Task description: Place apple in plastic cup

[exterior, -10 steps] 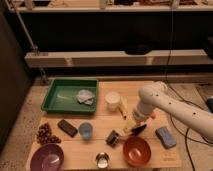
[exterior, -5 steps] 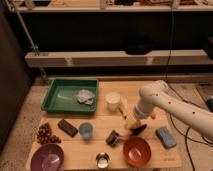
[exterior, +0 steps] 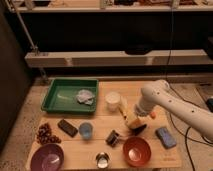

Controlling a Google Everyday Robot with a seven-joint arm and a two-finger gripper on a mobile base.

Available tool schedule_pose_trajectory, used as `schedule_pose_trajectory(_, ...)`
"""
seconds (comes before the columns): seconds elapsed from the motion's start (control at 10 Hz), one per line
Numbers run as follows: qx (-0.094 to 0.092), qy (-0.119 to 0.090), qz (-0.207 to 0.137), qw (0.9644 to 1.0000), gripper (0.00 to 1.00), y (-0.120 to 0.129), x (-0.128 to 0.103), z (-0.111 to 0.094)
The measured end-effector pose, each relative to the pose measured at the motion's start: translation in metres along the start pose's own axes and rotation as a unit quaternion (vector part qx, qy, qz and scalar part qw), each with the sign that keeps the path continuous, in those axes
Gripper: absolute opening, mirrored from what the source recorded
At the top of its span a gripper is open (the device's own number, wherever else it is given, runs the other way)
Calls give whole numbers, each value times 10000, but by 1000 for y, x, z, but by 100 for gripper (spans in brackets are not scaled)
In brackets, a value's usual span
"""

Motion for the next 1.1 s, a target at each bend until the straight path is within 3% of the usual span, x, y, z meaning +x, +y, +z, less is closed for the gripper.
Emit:
schedule_pose_trajectory(0.2, 45, 1, -27, 10000, 70, 1, 3, 3)
schedule_pose_trajectory(0.4, 152, -128, -81, 9998, 46, -1, 4, 8)
schedule_pose_trajectory(0.6, 298, -305, -156, 9990, 29, -8, 7, 10)
schedule_pose_trajectory(0.8, 388, -542, -360, 9971, 8, -28, 12, 4)
schedule_pose_trajectory(1.1, 316, -543, -483, 9969, 2, -47, 14, -33)
